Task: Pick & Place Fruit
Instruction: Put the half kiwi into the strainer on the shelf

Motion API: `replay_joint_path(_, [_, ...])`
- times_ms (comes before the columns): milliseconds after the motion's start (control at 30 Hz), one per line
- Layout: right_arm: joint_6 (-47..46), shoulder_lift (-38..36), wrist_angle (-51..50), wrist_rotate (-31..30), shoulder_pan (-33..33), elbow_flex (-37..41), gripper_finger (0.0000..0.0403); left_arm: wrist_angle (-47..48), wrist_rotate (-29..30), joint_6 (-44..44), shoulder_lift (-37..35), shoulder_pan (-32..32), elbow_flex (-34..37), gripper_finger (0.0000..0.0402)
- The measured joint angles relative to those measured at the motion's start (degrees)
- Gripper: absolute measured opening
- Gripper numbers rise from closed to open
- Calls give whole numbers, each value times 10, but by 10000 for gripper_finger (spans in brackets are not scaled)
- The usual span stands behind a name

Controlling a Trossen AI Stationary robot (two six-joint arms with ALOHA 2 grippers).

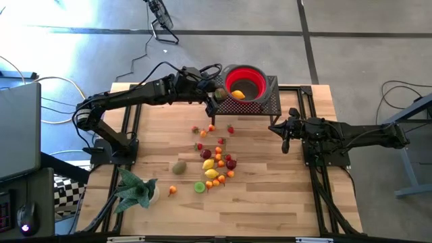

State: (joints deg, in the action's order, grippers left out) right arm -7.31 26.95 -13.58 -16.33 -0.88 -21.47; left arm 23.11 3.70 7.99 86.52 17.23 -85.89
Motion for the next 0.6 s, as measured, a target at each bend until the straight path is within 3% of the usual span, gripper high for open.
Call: replay_joint_path(600, [0,0,0,0,0,0,3,-23,0,3,0,0,0,239])
